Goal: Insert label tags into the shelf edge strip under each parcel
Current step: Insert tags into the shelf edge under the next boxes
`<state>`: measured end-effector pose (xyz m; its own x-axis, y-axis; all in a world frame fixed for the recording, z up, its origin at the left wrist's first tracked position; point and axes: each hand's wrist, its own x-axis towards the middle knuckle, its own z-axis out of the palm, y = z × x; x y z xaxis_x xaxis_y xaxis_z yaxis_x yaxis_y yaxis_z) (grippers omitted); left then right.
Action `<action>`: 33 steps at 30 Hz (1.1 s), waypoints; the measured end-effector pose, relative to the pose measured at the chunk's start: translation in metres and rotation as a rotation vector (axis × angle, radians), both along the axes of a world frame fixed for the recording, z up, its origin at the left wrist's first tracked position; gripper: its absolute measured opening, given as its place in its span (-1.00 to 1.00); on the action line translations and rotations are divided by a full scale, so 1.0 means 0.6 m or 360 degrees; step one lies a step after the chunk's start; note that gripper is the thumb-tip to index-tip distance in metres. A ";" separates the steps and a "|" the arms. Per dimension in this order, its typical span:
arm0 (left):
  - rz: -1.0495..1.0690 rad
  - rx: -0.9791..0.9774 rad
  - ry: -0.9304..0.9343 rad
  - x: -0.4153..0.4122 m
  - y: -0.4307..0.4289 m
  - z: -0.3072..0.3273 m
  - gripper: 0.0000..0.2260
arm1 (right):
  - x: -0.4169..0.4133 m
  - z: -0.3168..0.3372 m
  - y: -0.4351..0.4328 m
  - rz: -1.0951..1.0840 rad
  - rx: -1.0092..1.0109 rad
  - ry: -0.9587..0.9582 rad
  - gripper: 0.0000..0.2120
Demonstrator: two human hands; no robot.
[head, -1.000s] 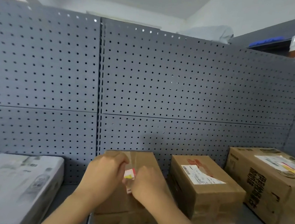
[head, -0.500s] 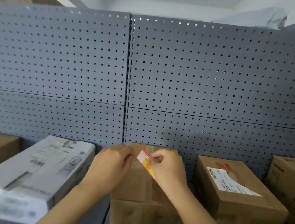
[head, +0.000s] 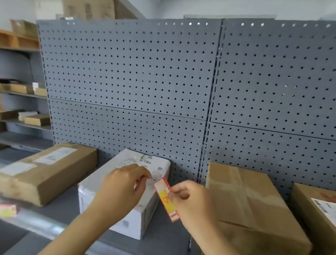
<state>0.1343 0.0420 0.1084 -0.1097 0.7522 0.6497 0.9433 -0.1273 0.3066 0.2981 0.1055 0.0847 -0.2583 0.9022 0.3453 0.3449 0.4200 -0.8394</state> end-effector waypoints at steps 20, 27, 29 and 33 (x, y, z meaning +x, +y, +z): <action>-0.0258 -0.0615 -0.0080 -0.276 -0.100 -0.193 -0.82 | -0.246 -0.161 -0.104 0.0087 -0.0130 -0.0336 -0.80; -0.0327 -0.0695 0.0129 -0.271 -0.097 -0.251 -0.75 | -0.249 -0.185 -0.097 0.0083 0.0101 -0.0541 -0.82; -0.0354 -0.0646 0.0127 -0.271 -0.099 -0.256 -0.77 | -0.251 -0.189 -0.095 0.0120 0.0146 -0.0614 -0.82; -0.0394 -0.0601 0.0146 -0.267 -0.111 -0.265 -0.70 | -0.255 -0.203 -0.101 0.0110 0.0180 -0.0625 -0.88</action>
